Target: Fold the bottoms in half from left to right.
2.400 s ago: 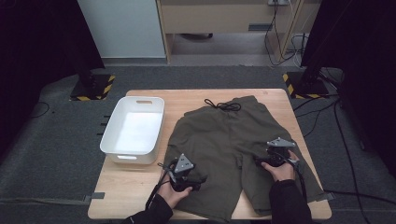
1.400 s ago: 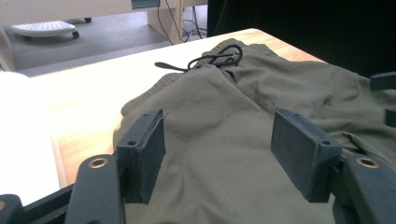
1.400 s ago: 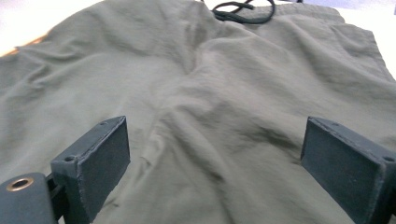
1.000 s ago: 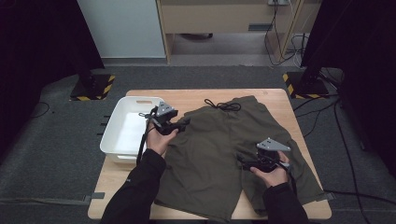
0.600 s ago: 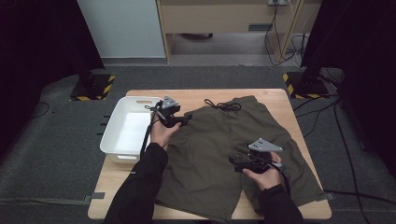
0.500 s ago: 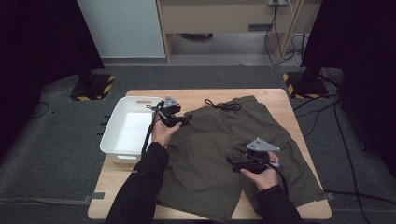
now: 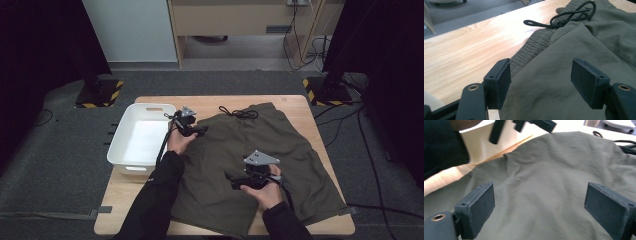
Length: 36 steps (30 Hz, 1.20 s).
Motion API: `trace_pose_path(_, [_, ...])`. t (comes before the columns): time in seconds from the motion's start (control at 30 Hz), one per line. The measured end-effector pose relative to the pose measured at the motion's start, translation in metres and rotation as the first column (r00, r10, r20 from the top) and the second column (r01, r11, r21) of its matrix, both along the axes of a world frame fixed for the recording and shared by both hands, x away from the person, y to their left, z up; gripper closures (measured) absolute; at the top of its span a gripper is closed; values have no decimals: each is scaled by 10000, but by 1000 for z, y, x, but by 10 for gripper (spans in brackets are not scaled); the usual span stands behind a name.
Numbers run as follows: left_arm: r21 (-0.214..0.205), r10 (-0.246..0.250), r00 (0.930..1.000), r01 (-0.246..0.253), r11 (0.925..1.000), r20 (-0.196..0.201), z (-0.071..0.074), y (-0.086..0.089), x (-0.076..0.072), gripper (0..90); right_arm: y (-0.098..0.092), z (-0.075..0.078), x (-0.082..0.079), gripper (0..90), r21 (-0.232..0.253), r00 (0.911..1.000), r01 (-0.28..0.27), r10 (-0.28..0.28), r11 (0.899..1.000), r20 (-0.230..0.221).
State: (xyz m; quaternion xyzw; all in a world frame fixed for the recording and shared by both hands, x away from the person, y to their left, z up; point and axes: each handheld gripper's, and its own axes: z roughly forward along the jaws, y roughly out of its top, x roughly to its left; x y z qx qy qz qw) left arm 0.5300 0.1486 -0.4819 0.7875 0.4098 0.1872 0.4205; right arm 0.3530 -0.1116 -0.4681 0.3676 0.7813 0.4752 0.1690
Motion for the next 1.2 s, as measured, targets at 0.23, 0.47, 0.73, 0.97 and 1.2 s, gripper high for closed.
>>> trace_pose_path(0.23, [105,-98,9996,101,9999,-247,-15,-5,6,301,27,-8,-6,94,-66,9990,-414,413,9991,-165])
trace_pose_path(0.47, [632,96,9988,-66,9980,-483,-29,-2,13,297,51,-26,-16,90,-140,9960,-744,736,9971,-512])
trace_pose_path(0.73, [758,45,9980,2,9971,-623,-36,-7,14,326,81,-52,-29,84,-695,9862,-1397,1324,9878,-997])
trace_pose_path(0.97, [673,172,9947,-104,9977,-1015,-39,-9,14,487,93,-67,-34,86,-1262,9811,-1599,1435,9790,-1301])
trace_pose_path(1.2, [959,430,9931,-325,9949,-1090,-42,-13,13,630,96,-68,-35,105,-1547,9767,-1763,1533,9721,-1501])
